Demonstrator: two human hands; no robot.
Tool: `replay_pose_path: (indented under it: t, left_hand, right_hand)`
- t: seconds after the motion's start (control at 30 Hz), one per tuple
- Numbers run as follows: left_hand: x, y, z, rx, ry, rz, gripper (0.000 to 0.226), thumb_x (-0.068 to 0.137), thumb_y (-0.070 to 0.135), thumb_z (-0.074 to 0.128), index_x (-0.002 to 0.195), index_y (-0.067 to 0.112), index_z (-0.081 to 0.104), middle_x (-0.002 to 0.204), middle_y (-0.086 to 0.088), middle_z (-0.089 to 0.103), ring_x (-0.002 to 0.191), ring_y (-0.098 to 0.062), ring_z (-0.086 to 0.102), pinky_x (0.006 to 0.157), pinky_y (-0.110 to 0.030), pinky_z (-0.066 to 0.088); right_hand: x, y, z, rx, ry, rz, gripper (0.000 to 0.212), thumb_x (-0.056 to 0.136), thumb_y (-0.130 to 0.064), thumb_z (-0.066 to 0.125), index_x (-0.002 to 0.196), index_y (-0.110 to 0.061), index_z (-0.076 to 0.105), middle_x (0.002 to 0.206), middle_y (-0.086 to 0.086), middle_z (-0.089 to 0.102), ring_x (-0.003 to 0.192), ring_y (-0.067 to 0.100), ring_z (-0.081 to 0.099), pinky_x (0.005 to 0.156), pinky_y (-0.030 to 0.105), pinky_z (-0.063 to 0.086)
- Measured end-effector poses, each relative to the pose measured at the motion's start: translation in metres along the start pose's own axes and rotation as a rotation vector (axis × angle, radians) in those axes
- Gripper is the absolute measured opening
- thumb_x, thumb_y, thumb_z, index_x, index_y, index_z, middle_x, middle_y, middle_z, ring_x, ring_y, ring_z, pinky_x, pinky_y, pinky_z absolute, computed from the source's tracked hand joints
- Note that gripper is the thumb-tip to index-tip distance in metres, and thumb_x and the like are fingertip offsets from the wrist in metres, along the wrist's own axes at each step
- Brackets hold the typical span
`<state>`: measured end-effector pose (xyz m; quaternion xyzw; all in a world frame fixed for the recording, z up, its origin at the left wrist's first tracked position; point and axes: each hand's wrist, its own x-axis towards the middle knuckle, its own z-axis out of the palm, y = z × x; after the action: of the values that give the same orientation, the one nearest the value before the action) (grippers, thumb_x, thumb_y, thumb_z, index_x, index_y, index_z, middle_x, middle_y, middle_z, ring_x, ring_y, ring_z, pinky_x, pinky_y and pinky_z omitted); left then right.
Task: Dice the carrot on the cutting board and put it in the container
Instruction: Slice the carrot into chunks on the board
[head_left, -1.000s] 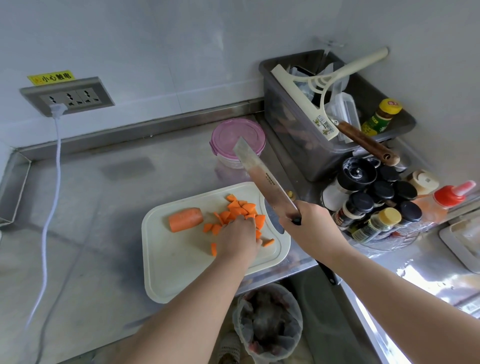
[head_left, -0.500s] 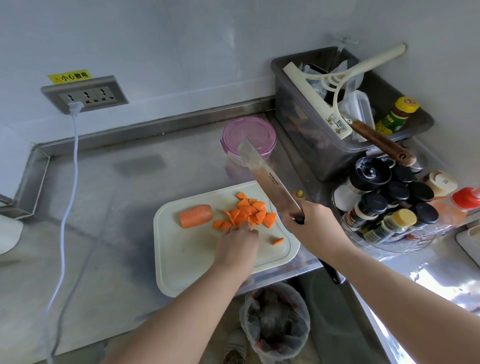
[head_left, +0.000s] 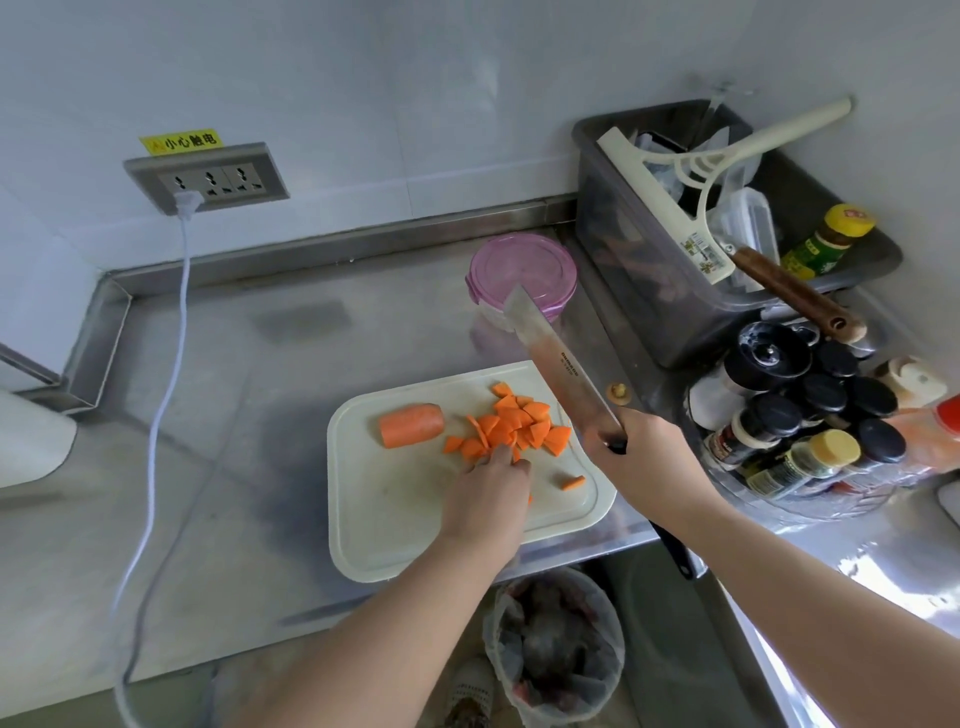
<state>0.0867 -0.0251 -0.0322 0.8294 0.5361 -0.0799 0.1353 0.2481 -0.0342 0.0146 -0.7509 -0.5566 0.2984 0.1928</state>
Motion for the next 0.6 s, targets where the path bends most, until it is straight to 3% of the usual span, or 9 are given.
replay_pose_path:
  t: [0.1, 0.17, 0.37, 0.53, 0.6]
  left_hand:
    - [0.011, 0.005, -0.007, 0.002, 0.073, 0.011, 0.040, 0.090, 0.030, 0.057, 0.129, 0.020, 0.051, 0.134, -0.003, 0.043, 0.120, -0.027, 0.047, 0.095, -0.038, 0.039]
    - [0.027, 0.009, -0.011, 0.022, 0.134, 0.033, 0.039, 0.092, 0.032, 0.053, 0.129, 0.022, 0.050, 0.134, -0.003, 0.043, 0.123, -0.027, 0.042, 0.099, -0.039, 0.034]
    - [0.059, 0.029, -0.011, 0.165, 0.136, 0.049, 0.033, 0.091, 0.033, 0.055, 0.121, 0.018, 0.054, 0.122, -0.005, 0.044, 0.118, -0.027, 0.041, 0.093, -0.037, 0.036]
    - [0.064, 0.031, -0.010, 0.157, 0.150, 0.107, 0.029, 0.093, 0.026, 0.052, 0.121, 0.020, 0.055, 0.121, -0.005, 0.046, 0.116, -0.026, 0.043, 0.094, -0.037, 0.037]
    - [0.061, 0.025, -0.012, 0.047, 0.162, 0.143, 0.028, 0.094, 0.026, 0.050, 0.122, 0.024, 0.055, 0.124, -0.002, 0.045, 0.116, -0.025, 0.045, 0.093, -0.034, 0.037]
  right_hand:
    - [-0.001, 0.002, -0.003, 0.014, 0.021, 0.013, 0.024, 0.091, -0.019, 0.054, 0.078, 0.001, 0.058, 0.066, 0.011, 0.057, 0.053, 0.016, 0.041, 0.050, 0.025, 0.032]
    - [-0.001, 0.003, -0.007, -0.001, 0.037, 0.011, 0.029, 0.091, -0.023, 0.054, 0.078, 0.003, 0.057, 0.060, 0.008, 0.051, 0.051, 0.015, 0.037, 0.046, 0.022, 0.028]
    - [-0.001, 0.009, -0.019, -0.027, 0.081, 0.012, 0.030, 0.092, -0.022, 0.056, 0.065, -0.014, 0.046, 0.057, -0.003, 0.046, 0.051, 0.011, 0.039, 0.046, 0.017, 0.030]
    - [0.000, 0.015, -0.022, -0.025, 0.095, 0.007, 0.023, 0.091, -0.021, 0.056, 0.071, -0.009, 0.053, 0.059, -0.003, 0.049, 0.053, 0.012, 0.041, 0.049, 0.022, 0.032]
    - [0.000, 0.016, -0.022, -0.041, 0.096, 0.005, 0.024, 0.091, -0.020, 0.056, 0.069, -0.011, 0.051, 0.058, -0.003, 0.048, 0.052, 0.010, 0.039, 0.047, 0.020, 0.030]
